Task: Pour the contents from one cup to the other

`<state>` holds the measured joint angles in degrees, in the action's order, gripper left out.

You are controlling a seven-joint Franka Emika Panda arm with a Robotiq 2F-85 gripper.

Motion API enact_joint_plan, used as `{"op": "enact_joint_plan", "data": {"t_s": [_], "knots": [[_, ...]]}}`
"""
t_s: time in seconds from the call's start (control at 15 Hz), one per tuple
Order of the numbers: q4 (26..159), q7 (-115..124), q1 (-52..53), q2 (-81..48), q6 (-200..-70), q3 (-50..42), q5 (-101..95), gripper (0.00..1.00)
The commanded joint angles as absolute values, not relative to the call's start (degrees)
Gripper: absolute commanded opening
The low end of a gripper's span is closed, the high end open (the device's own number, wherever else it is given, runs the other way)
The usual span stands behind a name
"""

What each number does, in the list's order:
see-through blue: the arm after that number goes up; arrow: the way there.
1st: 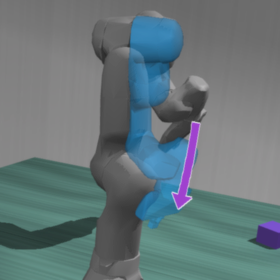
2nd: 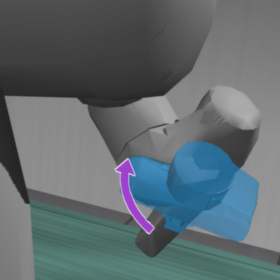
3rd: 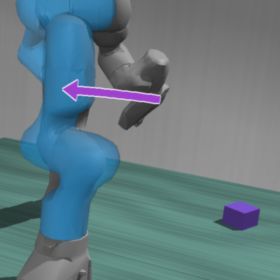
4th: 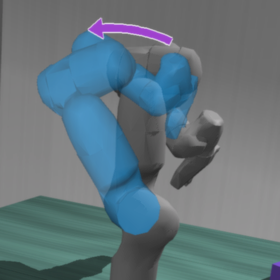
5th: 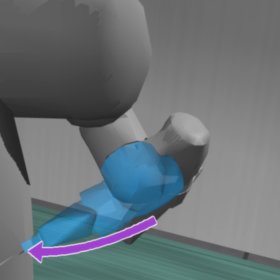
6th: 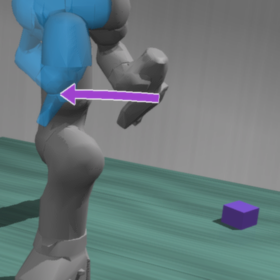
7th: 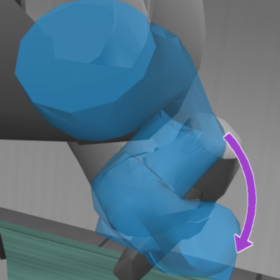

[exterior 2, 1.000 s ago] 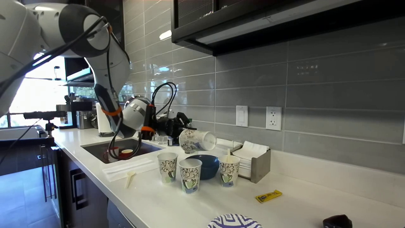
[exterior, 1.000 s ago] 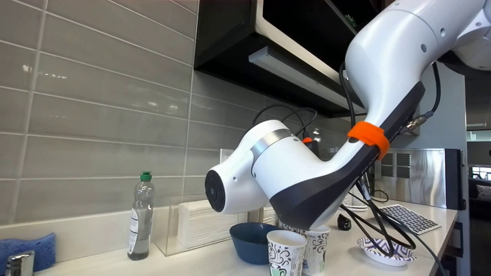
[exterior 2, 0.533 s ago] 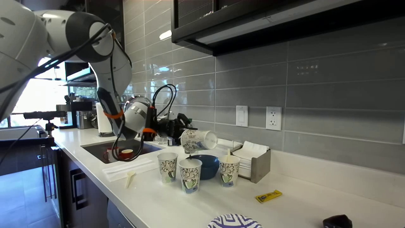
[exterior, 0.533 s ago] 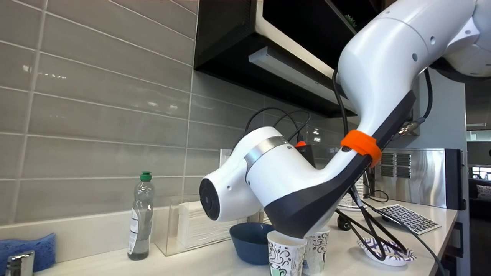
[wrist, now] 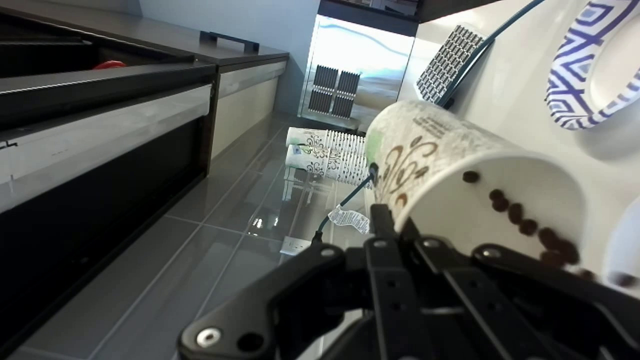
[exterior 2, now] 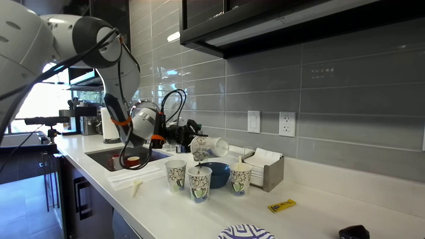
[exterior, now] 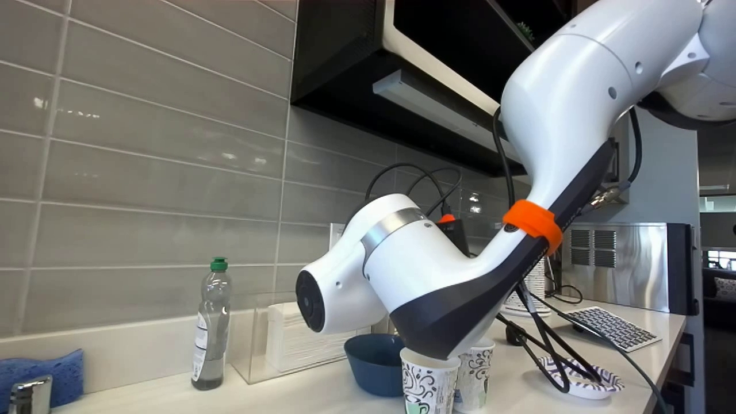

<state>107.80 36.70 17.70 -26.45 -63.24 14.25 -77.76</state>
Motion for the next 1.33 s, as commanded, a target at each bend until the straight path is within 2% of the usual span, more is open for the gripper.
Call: {"op": "enact_joint_plan", "data": {"t_s": [0.0, 1.27], "knots": [[105.94, 35.61, 18.36, -27.45, -61.78, 13.42, -78.81, 0.01], [106.34, 33.99, 21.21, -22.34, -61.93, 17.57, -75.51, 0.01]]}}
